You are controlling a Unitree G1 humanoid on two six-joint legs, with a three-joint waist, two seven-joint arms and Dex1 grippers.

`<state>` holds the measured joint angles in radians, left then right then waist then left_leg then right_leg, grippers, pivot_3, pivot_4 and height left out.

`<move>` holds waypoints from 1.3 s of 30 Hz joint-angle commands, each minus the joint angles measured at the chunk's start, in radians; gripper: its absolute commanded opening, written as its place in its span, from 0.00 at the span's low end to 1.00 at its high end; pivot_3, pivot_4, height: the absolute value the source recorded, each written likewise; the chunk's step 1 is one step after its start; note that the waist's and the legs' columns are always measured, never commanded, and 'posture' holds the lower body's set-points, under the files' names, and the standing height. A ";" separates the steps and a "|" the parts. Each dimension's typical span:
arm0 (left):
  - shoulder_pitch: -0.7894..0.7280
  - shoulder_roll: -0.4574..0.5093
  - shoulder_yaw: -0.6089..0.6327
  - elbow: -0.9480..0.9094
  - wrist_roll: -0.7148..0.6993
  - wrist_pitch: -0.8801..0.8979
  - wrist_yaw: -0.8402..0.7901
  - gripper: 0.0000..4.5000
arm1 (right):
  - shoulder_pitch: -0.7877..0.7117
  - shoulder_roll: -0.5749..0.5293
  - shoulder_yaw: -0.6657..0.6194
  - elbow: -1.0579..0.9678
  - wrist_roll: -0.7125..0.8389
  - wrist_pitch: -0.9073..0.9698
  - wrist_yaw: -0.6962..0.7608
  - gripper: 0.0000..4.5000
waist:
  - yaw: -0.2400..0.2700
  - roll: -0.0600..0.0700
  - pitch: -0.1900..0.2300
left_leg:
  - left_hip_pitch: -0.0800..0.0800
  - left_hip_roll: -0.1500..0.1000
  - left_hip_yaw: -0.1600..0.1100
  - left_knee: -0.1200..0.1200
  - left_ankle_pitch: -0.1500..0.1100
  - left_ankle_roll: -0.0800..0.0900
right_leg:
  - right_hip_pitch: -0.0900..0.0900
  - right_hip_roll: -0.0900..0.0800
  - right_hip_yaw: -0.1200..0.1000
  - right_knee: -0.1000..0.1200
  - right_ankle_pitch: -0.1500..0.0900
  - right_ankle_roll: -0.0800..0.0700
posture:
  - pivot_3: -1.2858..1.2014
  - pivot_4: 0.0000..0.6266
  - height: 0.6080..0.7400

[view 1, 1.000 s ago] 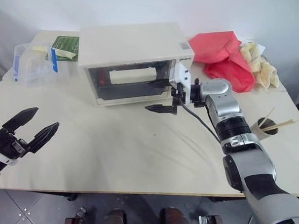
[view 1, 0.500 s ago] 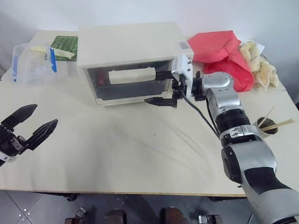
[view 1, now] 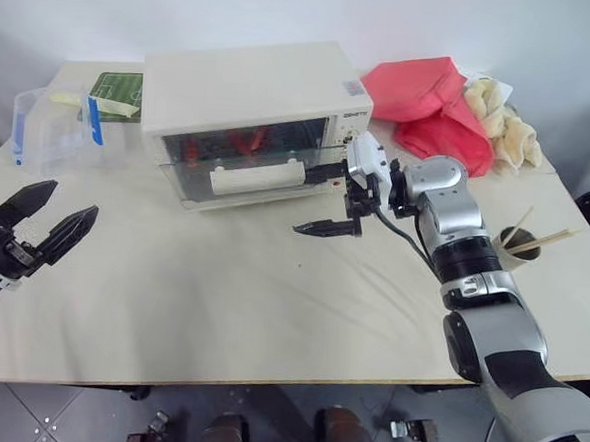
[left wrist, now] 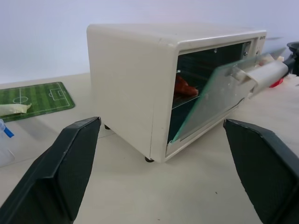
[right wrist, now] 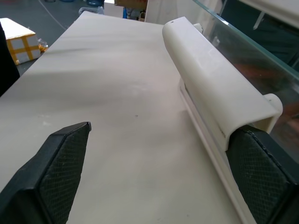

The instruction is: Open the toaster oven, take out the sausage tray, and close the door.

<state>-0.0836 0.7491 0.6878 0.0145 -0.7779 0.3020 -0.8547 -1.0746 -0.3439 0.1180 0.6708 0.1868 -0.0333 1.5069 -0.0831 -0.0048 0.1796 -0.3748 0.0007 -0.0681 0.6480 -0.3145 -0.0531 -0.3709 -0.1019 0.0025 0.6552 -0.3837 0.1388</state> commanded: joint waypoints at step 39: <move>-0.569 -0.011 -0.470 0.464 0.238 0.093 -0.329 0.00 | 0.149 -0.261 0.181 -0.544 -0.066 0.364 -0.036 1.00 | 0.002 0.000 0.000 | -0.001 -0.004 0.001 0.003 0.000 0.000 | -0.003 -0.008 -0.018 0.006 0.000 0.000 | 0.52 0.24 1.00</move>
<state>-0.6472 0.7390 0.2070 0.4909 -0.5452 0.4031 -1.1722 -0.9018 -0.5822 0.2902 0.1645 0.1354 0.3263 1.4545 -0.0808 -0.0053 0.1796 -0.3757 -0.0037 -0.0671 0.6509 -0.3141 -0.0532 -0.3742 -0.1105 -0.0157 0.6611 -0.3837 0.1389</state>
